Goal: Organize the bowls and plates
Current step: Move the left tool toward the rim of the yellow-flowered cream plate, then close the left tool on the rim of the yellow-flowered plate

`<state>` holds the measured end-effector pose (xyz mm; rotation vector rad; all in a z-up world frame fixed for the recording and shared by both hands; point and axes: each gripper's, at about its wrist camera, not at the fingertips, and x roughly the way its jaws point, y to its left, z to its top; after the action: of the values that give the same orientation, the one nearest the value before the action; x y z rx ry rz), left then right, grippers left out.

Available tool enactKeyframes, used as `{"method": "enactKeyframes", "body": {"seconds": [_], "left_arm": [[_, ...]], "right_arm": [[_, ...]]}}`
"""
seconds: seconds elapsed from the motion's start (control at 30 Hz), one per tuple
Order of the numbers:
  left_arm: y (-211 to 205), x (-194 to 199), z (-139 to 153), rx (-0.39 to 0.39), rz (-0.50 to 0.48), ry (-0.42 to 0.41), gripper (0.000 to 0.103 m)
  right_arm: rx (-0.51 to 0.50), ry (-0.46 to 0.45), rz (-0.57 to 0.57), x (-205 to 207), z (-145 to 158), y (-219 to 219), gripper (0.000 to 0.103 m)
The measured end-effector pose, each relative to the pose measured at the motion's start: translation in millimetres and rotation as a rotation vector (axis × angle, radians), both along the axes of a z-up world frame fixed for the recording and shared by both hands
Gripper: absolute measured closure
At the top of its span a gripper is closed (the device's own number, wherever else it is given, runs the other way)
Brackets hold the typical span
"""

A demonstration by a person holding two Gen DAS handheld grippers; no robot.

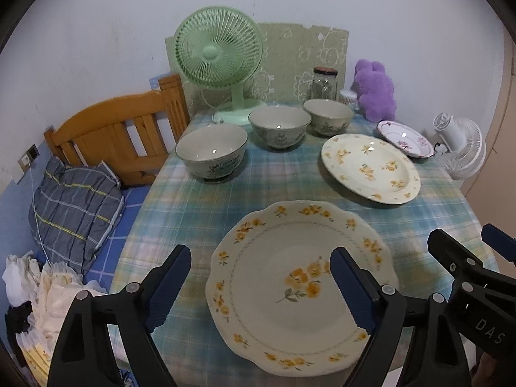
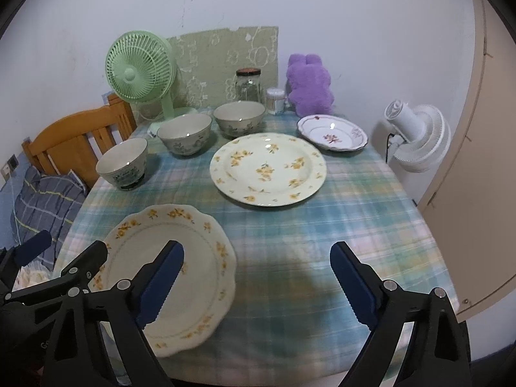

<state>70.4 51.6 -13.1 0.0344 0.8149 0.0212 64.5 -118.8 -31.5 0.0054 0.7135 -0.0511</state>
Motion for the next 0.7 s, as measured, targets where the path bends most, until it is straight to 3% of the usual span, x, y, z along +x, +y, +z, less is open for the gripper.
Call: {"method": "enactKeyframes", "body": {"seconds": [0.27,0.7], "left_arm": [[21,31,-29,-0.013,-0.003,0.098,0.015],[33,64,-81,-0.04,-0.033,0.289,0.024]], "right_arm": [[0.004,0.095,-0.009,35,-25,23,0.012],[0.002,0.271,-0.082,74,-75,41,0.015]]}}
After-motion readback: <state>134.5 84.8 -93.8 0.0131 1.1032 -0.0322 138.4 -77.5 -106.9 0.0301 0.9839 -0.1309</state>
